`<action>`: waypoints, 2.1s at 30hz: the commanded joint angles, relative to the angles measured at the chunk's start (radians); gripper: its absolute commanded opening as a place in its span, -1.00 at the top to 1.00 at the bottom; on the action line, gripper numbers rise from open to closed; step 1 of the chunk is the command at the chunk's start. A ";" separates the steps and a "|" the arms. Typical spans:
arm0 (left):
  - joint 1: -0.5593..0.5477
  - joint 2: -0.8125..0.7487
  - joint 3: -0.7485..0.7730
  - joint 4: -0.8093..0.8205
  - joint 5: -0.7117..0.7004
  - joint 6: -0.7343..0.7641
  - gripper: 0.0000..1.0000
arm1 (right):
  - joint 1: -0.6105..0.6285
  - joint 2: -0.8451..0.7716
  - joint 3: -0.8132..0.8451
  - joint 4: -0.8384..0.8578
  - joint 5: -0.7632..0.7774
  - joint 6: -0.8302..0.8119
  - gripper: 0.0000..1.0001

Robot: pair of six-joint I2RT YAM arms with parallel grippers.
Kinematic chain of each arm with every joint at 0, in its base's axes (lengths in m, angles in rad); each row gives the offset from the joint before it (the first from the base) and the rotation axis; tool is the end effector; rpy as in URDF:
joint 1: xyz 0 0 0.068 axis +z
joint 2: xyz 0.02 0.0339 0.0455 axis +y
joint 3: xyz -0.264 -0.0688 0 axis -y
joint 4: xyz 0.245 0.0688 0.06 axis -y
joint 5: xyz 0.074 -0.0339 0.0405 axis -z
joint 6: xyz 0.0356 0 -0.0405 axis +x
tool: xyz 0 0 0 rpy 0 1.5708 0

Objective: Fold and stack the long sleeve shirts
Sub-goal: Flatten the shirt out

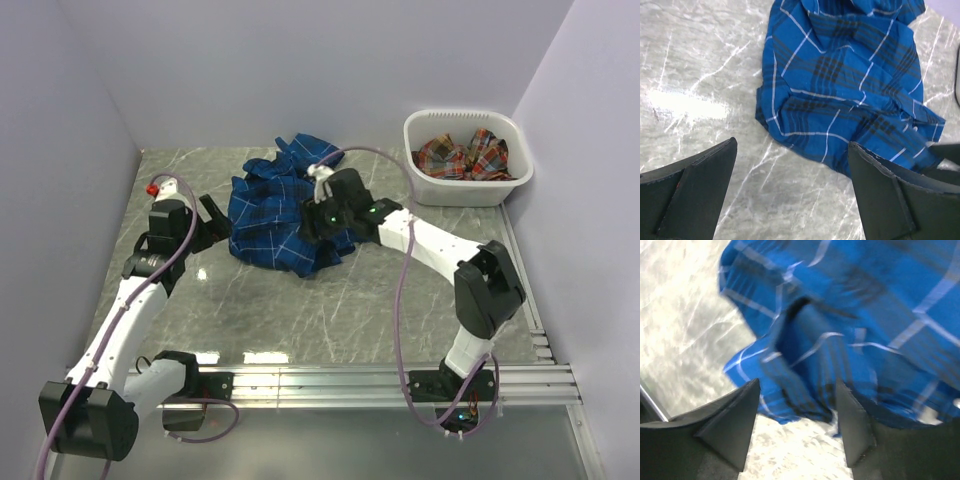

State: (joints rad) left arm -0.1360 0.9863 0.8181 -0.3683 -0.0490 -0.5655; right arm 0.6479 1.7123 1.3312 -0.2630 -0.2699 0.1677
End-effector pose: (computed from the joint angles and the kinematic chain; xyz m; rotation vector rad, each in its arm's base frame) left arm 0.2183 -0.0281 0.2958 -0.4825 2.0729 -0.3669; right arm 0.3081 0.2451 0.2744 -0.6944 2.1839 0.7380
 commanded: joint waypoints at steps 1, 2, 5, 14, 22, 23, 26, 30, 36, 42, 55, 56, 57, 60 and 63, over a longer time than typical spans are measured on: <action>0.016 -0.012 -0.013 0.045 0.003 0.018 -0.96 | 0.060 0.032 0.011 0.025 -0.012 -0.074 -0.17; 0.021 -0.015 -0.014 0.045 -0.003 0.021 -0.96 | 0.081 0.043 0.011 0.012 0.010 -0.095 0.08; 0.021 -0.026 -0.019 0.034 -0.028 0.030 -0.96 | 0.151 0.043 -0.012 -0.048 0.078 -0.158 0.74; 0.021 -0.035 -0.020 0.026 -0.049 0.024 -0.96 | 0.469 -0.060 -0.213 -0.235 0.429 -0.309 1.00; 0.021 -0.040 -0.020 0.023 -0.055 0.021 -0.95 | 0.530 -0.100 -0.233 -0.389 0.343 -0.264 0.22; 0.021 -0.043 -0.020 0.025 -0.052 0.021 -0.96 | 0.523 -0.144 -0.228 -0.374 0.351 -0.267 -0.05; 0.021 -0.047 -0.023 0.023 -0.052 0.021 -0.96 | 0.425 -0.216 -0.175 -0.312 0.318 -0.264 -0.27; 0.021 -0.057 -0.028 0.023 -0.051 0.019 -0.96 | 0.216 -0.244 -0.099 -0.202 0.294 -0.096 -0.32; 0.021 -0.063 -0.031 0.023 -0.048 0.016 -0.96 | -0.077 -0.232 -0.171 0.040 0.330 0.366 -0.67; 0.021 -0.067 -0.033 0.026 -0.042 0.015 -0.96 | -0.217 -0.135 -0.268 0.232 0.304 0.694 -0.71; 0.021 -0.069 -0.034 0.022 -0.045 0.013 -0.96 | -0.272 0.147 -0.268 0.493 0.313 1.021 -0.41; 0.021 -0.072 -0.034 0.022 -0.045 0.013 -0.96 | -0.275 0.153 -0.261 0.495 0.317 1.017 -0.25; 0.021 -0.072 -0.034 0.020 -0.046 0.015 -0.96 | -0.275 0.156 -0.254 0.502 0.324 1.006 -0.06; 0.021 -0.072 -0.031 0.019 -0.052 0.015 -0.95 | -0.275 0.156 -0.196 0.470 0.337 0.929 0.73; 0.021 -0.075 -0.028 0.014 -0.058 0.015 -0.95 | -0.272 0.109 -0.136 0.464 0.298 0.817 1.00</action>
State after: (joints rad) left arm -0.1192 0.9325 0.7891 -0.3645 -0.0952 -0.5587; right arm 0.3744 1.8763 1.1091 0.1421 0.0280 1.0870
